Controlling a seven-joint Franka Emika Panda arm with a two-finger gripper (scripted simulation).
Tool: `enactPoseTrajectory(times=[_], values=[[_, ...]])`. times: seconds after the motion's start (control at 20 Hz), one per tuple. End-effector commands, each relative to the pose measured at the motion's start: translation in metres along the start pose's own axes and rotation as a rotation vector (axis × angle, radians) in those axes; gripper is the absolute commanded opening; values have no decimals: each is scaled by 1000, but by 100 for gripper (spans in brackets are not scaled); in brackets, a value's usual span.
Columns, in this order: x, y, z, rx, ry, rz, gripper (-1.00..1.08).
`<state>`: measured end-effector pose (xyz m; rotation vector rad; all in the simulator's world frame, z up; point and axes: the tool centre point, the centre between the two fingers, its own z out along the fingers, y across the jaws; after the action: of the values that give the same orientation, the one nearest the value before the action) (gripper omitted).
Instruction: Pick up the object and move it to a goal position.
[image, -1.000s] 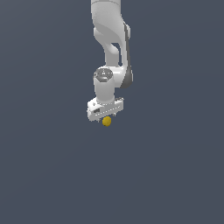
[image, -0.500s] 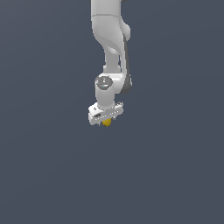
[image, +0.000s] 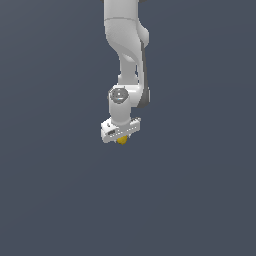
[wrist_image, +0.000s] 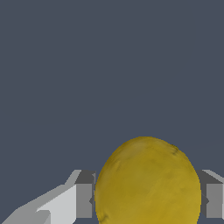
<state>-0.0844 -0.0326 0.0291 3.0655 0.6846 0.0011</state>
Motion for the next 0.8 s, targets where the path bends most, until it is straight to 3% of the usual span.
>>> enactPoseTrajectory(times=[0.0, 0.4, 0.75], values=[[0, -1, 1, 1, -1, -1, -100], [1, 8, -8, 0, 0, 0, -100], [2, 38, -38, 0, 0, -1, -100]])
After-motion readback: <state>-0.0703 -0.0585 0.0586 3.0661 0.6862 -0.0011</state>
